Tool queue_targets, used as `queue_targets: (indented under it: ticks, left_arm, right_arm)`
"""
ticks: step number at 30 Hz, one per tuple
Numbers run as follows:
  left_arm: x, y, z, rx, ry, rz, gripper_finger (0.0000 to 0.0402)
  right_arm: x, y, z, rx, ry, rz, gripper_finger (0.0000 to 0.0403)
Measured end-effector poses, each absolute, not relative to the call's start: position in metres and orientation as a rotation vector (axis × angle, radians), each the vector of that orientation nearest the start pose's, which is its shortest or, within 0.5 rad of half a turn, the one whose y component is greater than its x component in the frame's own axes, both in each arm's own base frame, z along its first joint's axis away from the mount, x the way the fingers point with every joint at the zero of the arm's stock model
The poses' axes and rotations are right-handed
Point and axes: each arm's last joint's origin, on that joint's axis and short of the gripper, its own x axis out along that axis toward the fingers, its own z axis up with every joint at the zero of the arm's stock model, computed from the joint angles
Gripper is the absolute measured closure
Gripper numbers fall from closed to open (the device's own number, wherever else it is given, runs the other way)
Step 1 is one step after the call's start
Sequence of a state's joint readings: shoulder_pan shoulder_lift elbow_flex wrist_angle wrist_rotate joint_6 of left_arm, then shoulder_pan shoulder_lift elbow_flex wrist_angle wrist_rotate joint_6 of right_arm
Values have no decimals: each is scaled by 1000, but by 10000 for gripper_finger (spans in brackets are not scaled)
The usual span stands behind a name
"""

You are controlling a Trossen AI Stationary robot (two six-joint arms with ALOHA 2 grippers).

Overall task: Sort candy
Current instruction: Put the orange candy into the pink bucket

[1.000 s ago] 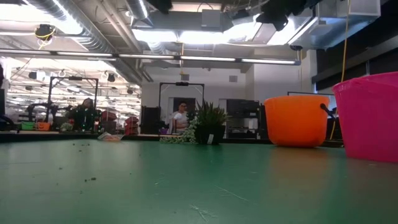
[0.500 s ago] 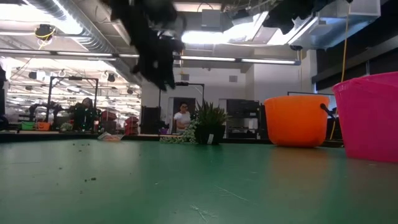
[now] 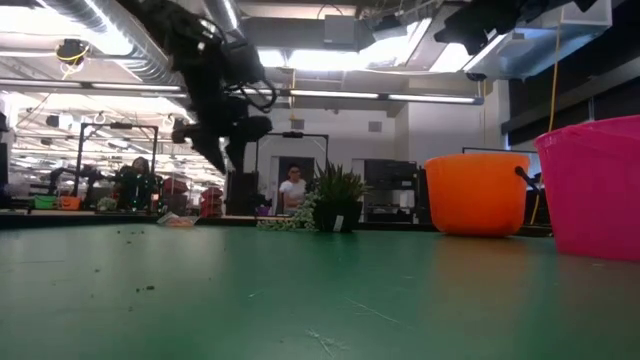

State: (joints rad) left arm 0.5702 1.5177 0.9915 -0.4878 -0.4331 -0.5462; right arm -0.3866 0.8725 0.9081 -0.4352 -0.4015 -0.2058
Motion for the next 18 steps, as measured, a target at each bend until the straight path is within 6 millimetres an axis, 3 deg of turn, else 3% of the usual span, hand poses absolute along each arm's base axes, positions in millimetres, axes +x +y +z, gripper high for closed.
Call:
queue_targets:
  ticks: [7,18]
  left_arm:
    - [221,189,191,-618,964,1310,239]
    - [220,209,146,-628,1156,1368,239]
  right_arm:
    - [171,-57,338,-47,366,52,226]
    - [171,-57,337,-47,367,52,226]
